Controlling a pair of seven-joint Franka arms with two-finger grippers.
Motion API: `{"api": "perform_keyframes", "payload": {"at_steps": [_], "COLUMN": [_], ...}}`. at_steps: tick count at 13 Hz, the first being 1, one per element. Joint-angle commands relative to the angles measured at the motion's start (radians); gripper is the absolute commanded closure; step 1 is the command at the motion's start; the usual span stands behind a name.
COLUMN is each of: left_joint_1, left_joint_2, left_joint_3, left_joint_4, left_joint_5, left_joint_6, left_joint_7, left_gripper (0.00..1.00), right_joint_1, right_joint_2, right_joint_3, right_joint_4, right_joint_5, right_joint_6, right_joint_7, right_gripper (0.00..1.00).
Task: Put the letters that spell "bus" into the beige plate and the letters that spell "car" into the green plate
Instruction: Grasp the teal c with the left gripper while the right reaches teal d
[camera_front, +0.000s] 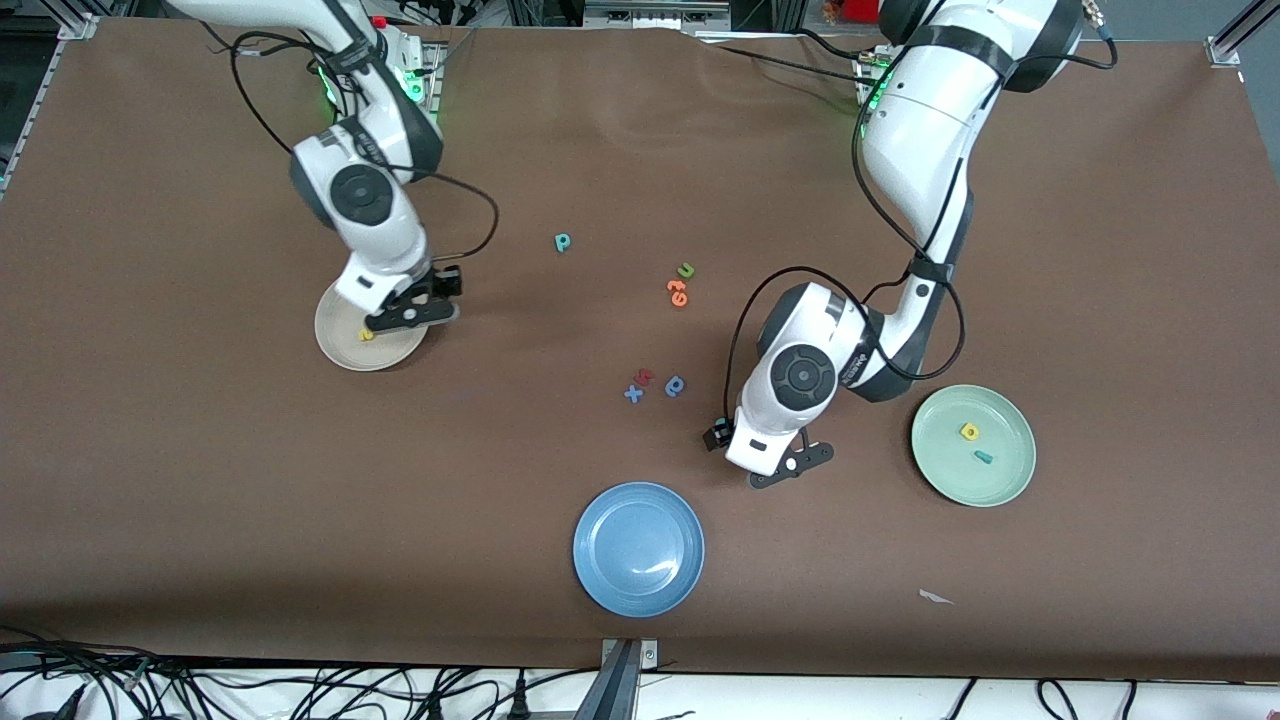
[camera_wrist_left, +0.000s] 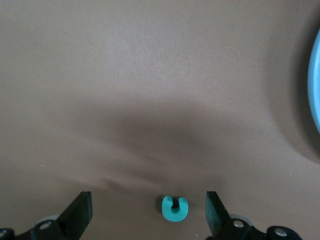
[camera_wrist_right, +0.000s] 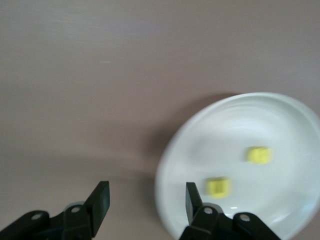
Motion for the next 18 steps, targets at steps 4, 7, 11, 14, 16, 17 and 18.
{"api": "perform_keyframes", "payload": {"at_steps": [4, 7, 11, 14, 16, 17, 18], "left_joint_1": [-0.044, -0.05, -0.058, -0.063, -0.064, -0.064, -0.061], "left_joint_2": [0.043, 0.039, 0.039, 0.039, 0.039, 0.039, 0.039], "left_joint_3": [0.027, 0.026, 0.024, 0.023, 0.023, 0.023, 0.023], "left_joint_4": [0.033, 0.03, 0.027, 0.016, 0.003, -0.002, -0.002], "left_joint_5": [-0.009, -0.008, -0.006, -0.008, -0.008, -0.008, -0.008], "left_joint_6": [0.061, 0.061, 0.063, 0.077, 0.095, 0.107, 0.109], "left_joint_7": [-0.072, -0.07, -0.072, -0.073, -0.075, -0.075, -0.072], "left_gripper": [0.14, 0.32, 0.41, 0.48, 0.51, 0.54, 0.55], "right_joint_1": [0.219, 0.305, 0.355, 0.416, 0.434, 0.433, 0.433], "right_joint_2": [0.078, 0.112, 0.119, 0.153, 0.156, 0.155, 0.153], "right_joint_3": [0.012, 0.012, 0.012, 0.018, 0.018, 0.018, 0.018], "right_joint_4": [-0.009, -0.009, -0.011, -0.02, -0.051, -0.066, -0.081], "right_joint_5": [0.007, 0.005, 0.004, -0.012, -0.048, -0.088, -0.129], "right_joint_6": [0.133, 0.183, 0.187, 0.207, 0.245, 0.246, 0.252], "right_joint_7": [0.395, 0.518, 0.564, 0.564, 0.564, 0.564, 0.566], "right_gripper": [0.29, 0.25, 0.18, 0.17, 0.17, 0.17, 0.17]}}
